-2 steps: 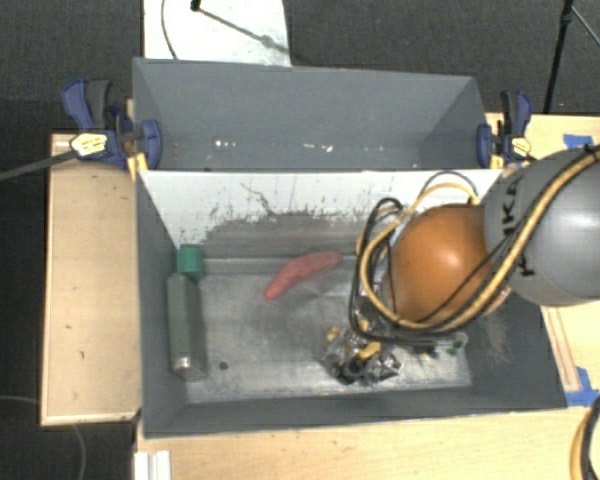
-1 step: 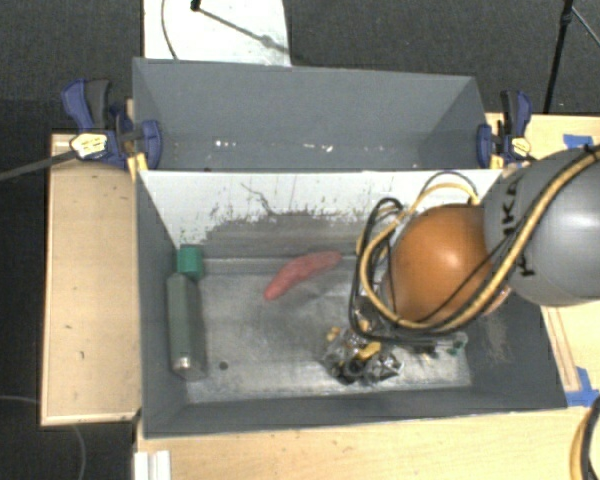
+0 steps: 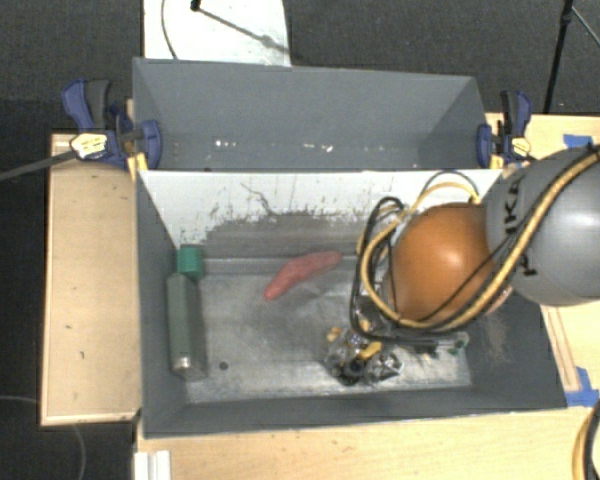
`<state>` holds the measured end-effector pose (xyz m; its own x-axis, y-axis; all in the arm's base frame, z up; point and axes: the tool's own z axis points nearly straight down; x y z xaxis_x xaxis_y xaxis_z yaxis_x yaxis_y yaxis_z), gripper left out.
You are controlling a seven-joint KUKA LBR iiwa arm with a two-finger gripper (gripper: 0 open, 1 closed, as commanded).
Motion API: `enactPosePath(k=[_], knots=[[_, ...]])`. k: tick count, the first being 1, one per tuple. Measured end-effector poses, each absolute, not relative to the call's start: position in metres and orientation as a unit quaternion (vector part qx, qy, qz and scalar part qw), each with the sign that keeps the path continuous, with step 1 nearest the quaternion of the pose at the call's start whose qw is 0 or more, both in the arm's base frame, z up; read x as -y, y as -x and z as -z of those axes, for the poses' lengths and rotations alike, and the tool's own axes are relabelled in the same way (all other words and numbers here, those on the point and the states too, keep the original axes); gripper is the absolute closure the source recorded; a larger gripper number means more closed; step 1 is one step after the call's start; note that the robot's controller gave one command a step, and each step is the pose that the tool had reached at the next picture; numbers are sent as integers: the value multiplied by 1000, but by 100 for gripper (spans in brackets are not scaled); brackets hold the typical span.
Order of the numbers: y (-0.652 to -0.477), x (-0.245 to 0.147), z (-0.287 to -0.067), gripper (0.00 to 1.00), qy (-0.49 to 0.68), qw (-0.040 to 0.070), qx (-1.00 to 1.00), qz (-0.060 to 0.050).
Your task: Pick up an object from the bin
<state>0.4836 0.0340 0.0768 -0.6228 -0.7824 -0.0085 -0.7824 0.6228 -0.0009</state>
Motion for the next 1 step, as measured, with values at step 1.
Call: enactPosePath(k=[1], knots=[[-483,-33,-89,100,433,0,-901,-1]])
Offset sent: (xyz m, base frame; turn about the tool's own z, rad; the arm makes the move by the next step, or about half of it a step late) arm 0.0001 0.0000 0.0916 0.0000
